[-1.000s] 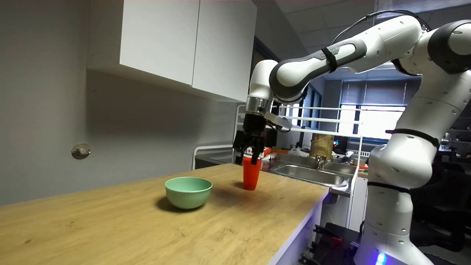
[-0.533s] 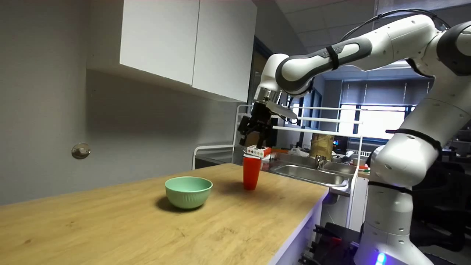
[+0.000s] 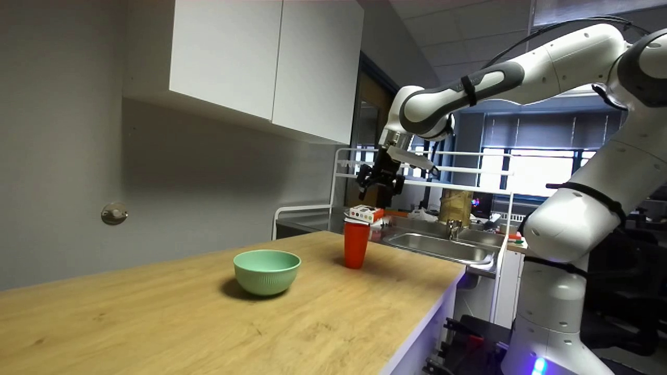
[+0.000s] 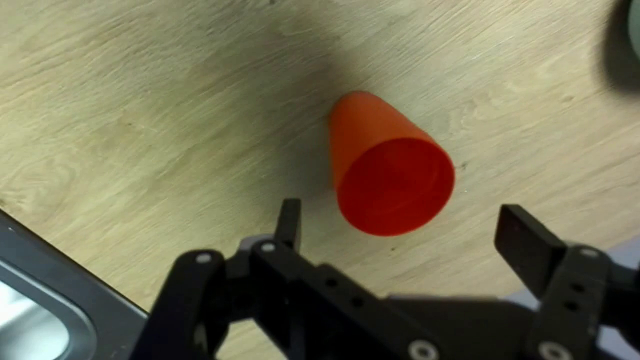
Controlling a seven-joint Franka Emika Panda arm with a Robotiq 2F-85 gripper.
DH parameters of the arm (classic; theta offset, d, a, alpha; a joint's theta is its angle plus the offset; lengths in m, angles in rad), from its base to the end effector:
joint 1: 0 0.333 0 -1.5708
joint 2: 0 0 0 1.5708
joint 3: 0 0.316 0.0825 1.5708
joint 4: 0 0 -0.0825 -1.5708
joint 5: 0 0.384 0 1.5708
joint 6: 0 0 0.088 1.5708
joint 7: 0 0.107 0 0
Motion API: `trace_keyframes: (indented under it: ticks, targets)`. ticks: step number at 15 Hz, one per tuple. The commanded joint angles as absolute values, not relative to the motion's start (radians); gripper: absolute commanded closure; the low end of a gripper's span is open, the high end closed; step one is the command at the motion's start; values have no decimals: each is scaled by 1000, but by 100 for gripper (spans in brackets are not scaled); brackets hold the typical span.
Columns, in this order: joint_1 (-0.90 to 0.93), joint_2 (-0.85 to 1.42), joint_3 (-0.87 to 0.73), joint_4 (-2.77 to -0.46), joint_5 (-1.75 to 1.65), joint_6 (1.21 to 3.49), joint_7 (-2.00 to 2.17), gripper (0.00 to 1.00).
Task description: Pour the contents of the cup into the bowl
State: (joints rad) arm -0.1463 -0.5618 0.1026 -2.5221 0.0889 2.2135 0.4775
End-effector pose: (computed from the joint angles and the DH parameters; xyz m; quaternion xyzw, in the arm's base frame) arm 0.4005 -0.0122 0.4921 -0.9514 0.2810 -0.1204 0.0374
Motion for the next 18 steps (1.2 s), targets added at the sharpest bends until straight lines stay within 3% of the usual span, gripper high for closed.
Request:
trace_keyframes:
  ticks: [1, 11, 12, 13, 18]
  targets:
    - [-180, -527, 80, -2542, 79, 2239, 516, 0]
    - [-168, -355, 59, -2537, 106, 2310, 554, 0]
    - [-166, -342, 61, -2535, 103, 2319, 564, 25]
    - [-163, -334, 61, -2534, 103, 2326, 569, 26]
    - [-145, -310, 58, -2533, 105, 2351, 591, 65]
